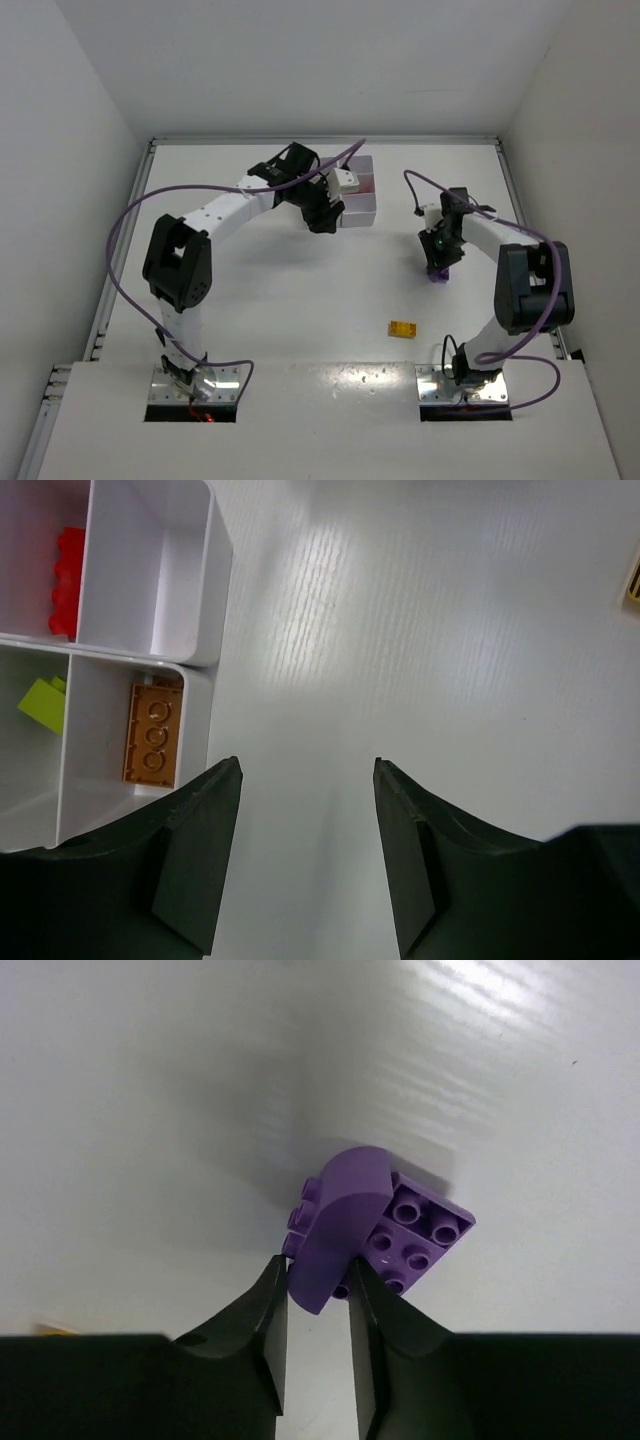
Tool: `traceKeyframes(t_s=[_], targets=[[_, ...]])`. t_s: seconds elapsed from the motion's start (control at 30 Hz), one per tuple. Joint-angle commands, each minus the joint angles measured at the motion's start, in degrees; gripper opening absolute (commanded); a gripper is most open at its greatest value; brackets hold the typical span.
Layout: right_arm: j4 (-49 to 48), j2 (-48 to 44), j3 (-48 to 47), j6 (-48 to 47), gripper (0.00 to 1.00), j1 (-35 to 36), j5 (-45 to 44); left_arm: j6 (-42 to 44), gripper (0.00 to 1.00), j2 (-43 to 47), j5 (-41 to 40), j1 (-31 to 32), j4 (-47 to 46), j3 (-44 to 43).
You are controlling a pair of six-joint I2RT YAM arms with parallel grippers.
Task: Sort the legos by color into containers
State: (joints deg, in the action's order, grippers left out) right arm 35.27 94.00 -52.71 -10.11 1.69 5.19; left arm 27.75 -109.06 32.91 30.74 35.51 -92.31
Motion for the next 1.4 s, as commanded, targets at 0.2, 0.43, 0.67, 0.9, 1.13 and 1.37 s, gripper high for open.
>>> traceKeyframes(t_s=[0.2,0.43,0.67,0.9,1.13,1.37], targets=[[-1.1,-2.6,-6.9,1.7,0.01,1.4,3.8,0.0,0.61,-0.5,6.9,-1.2,-3.5,-2.5],[3.4,-16.5,-13.5,7.4,0.0,0.2,6.0,-14.2,0.65,-17.6,29.6,-4.2,-3.5,-22.9],[5.6,-27.9,-13.0,9.8,0.0,-2.0,-8.6,-21.8,0.65,-24.6,16.9,3.7,-8.6,-32.0],[4.3,-30.9,-9.9,9.8,0.0,-4.3,-18.4,-22.6,0.66,-28.0,-8.2,11.9,-13.8,-37.9],[1.0,-28.0,-8.4,11.4,0.0,-7.0,-12.3,-27.1,0.66,-29.8,-12.1,13.9,-17.8,-36.2],[-5.1,-15.5,-17.1,14.5,0.0,-9.7,4.9,-32.5,0.65,-15.2,-7.6,10.1,-25.0,-20.4]])
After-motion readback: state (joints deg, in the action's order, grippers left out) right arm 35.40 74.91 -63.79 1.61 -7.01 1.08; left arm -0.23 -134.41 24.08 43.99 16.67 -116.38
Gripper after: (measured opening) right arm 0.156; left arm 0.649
